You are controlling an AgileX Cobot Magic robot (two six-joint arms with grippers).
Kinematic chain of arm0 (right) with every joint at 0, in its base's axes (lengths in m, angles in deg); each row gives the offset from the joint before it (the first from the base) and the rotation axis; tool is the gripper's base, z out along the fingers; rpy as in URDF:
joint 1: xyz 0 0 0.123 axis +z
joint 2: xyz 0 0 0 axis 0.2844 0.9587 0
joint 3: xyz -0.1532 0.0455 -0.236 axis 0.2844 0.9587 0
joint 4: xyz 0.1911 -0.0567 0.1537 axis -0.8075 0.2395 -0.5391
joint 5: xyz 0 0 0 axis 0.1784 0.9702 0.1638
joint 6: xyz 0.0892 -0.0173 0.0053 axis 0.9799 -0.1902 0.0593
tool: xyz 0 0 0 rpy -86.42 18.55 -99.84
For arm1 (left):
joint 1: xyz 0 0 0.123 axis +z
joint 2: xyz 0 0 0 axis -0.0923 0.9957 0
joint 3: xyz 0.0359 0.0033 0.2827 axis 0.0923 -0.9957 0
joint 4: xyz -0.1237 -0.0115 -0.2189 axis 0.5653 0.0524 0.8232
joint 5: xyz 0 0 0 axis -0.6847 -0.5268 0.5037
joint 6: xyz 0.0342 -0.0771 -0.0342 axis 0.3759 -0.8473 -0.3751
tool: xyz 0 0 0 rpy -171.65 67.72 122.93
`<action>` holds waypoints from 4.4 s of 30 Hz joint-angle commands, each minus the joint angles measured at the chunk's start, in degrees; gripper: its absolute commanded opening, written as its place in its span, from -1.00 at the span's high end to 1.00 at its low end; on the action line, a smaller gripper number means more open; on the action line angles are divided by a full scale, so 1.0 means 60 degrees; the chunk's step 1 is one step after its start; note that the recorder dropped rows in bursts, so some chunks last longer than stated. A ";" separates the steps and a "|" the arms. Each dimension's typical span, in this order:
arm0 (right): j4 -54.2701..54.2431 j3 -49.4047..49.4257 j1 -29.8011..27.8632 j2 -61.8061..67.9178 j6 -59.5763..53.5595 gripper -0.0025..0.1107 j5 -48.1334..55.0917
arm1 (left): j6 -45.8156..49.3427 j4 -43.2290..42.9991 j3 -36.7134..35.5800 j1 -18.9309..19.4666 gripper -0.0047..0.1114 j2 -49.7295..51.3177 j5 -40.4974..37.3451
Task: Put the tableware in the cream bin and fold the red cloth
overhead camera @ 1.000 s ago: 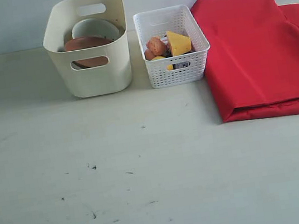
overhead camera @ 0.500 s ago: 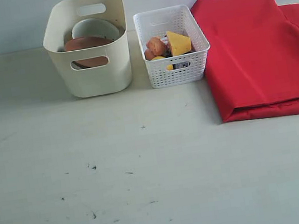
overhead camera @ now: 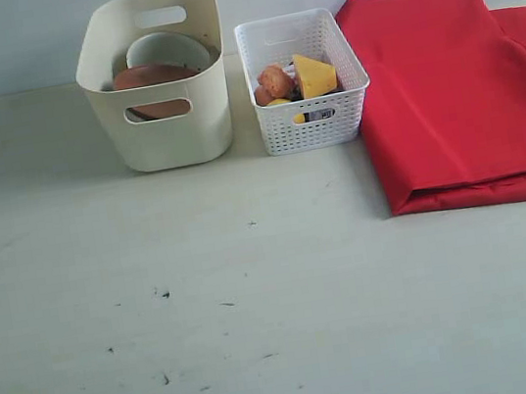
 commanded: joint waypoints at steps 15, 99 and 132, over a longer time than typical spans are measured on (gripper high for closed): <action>-0.0066 0.4106 0.0015 -0.2893 0.0860 0.96 -0.1749 | 0.0045 -0.0045 0.0004 0.0014 -0.14 -0.0058 -0.0003; -0.0051 0.4644 0.0015 -0.3731 0.0860 0.96 -0.1595 | 0.0045 -0.0045 0.0004 0.0014 -0.14 -0.0058 -0.0003; -0.0068 0.4644 0.0015 -0.3731 0.0860 0.96 -0.1595 | 0.0045 -0.0045 0.0004 0.0014 -0.14 -0.0058 -0.0003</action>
